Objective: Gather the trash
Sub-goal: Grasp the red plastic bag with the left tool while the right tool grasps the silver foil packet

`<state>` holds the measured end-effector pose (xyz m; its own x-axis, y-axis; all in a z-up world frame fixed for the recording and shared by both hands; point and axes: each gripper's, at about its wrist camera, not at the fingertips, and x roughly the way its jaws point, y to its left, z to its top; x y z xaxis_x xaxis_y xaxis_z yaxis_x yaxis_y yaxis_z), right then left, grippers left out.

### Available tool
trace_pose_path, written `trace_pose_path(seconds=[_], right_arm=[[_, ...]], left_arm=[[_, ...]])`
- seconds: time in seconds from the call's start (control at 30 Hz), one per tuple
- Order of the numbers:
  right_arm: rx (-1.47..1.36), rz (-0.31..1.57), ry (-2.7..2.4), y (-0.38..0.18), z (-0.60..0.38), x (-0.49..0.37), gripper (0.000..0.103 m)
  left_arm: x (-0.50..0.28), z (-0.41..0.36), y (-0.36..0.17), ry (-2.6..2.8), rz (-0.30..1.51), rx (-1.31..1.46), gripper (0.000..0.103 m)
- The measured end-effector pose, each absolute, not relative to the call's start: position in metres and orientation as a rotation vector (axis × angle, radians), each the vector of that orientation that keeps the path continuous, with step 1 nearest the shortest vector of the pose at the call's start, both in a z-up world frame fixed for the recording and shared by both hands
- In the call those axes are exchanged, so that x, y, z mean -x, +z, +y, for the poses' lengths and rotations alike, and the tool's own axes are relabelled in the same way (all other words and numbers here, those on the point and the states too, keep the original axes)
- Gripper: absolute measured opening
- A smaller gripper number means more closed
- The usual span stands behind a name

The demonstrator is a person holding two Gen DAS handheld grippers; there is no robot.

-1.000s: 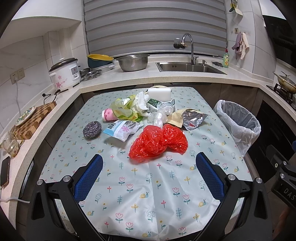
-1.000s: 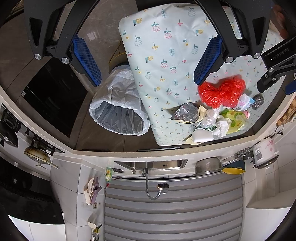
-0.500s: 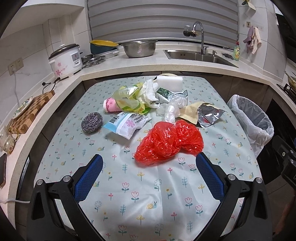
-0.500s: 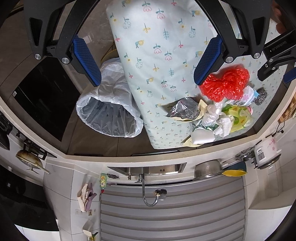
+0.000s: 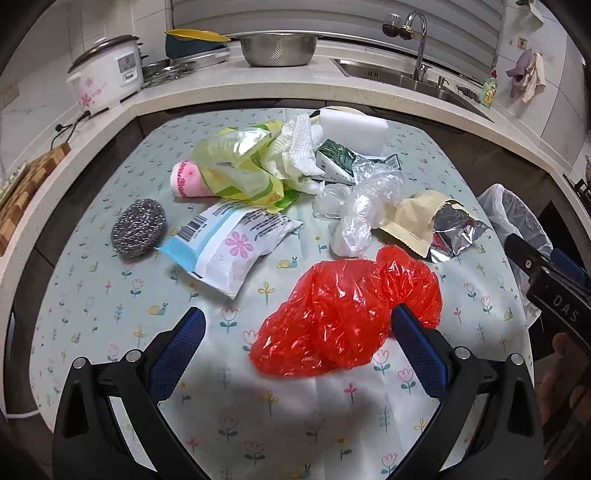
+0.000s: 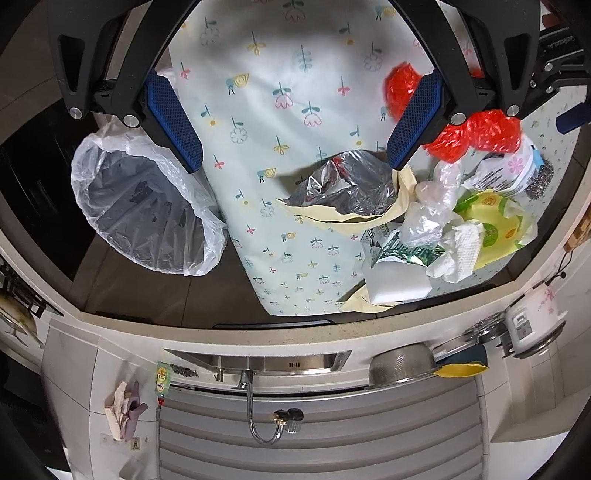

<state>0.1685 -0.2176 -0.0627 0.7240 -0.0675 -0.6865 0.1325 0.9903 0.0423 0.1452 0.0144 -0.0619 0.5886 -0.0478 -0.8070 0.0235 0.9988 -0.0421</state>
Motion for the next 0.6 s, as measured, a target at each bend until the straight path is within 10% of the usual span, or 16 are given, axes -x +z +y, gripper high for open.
trace_pose_path(seconds=[0.4, 0.6], right_arm=[[-0.168, 0.859, -0.058, -0.113, -0.219, -0.236, 0.076], [-0.177, 0.863, 0.002, -0.118, -0.212, -0.247, 0.045]], left_arm=[[-0.182, -0.002, -0.087, -0.133, 0.963, 0.025, 0.096], [-0.189, -0.004, -0.092, -0.19, 0.976, 0.062, 0.079]])
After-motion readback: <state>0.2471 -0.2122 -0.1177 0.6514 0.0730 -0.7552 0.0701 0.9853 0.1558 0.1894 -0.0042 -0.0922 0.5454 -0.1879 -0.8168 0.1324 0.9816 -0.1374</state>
